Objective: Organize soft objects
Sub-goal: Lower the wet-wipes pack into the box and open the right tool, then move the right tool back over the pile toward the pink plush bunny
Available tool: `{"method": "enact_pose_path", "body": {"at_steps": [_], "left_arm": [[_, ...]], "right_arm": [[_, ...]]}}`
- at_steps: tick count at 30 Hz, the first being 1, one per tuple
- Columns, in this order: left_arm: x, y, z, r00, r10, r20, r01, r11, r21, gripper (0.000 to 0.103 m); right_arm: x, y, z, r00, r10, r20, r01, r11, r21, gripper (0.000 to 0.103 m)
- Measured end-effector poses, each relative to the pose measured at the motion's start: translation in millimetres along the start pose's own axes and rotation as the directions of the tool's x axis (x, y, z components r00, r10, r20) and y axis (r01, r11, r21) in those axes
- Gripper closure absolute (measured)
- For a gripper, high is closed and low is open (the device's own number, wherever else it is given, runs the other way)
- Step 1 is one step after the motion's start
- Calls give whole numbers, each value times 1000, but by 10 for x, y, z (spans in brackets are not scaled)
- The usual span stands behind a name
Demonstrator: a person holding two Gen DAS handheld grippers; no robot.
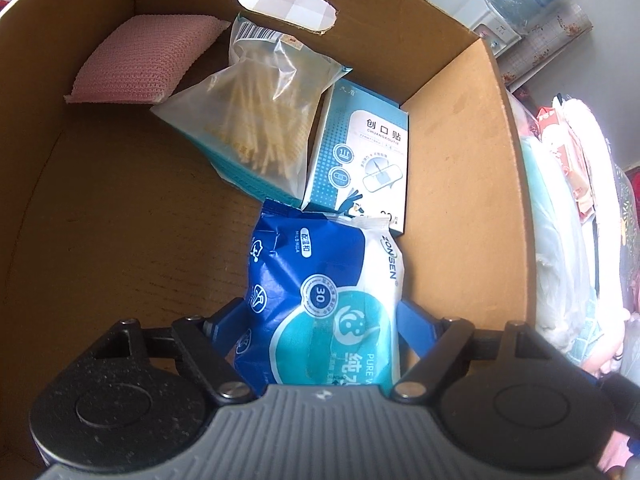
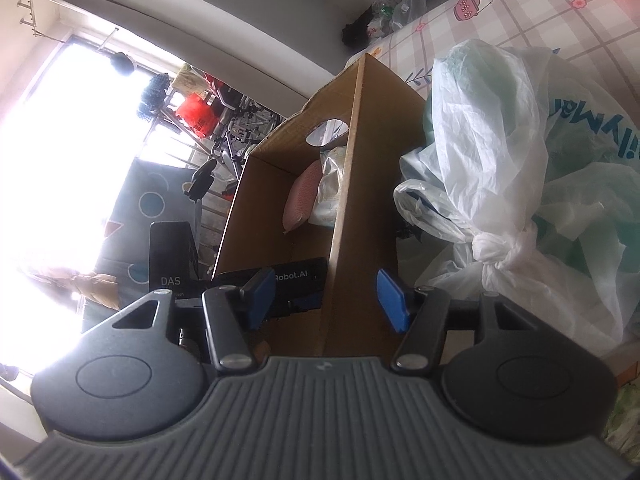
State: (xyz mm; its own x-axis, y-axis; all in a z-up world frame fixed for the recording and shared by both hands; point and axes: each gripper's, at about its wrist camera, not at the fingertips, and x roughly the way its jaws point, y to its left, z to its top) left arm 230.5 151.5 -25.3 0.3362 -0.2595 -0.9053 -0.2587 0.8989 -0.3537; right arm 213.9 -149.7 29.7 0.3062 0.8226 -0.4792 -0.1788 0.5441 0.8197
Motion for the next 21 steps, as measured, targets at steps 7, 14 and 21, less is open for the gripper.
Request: {"method": "enact_pose_path", "body": {"at_steps": [7,14,21], "left_arm": [[-344,19,-95,994,-50,98,52,999,-13,21],[-767,-66,-407,978,-46,205,38,998,44,21],[-1149,-357,-697,931,-53,360,8,992,125,15]], "right_arm": [[-84,-1,-50,1000,-19,12,19,1000,-7,46],[-255,-76,-157,998,-53,47,53,999,-2,46],[-452,-173,-336,993,-77,94,77,997,8,44]]}}
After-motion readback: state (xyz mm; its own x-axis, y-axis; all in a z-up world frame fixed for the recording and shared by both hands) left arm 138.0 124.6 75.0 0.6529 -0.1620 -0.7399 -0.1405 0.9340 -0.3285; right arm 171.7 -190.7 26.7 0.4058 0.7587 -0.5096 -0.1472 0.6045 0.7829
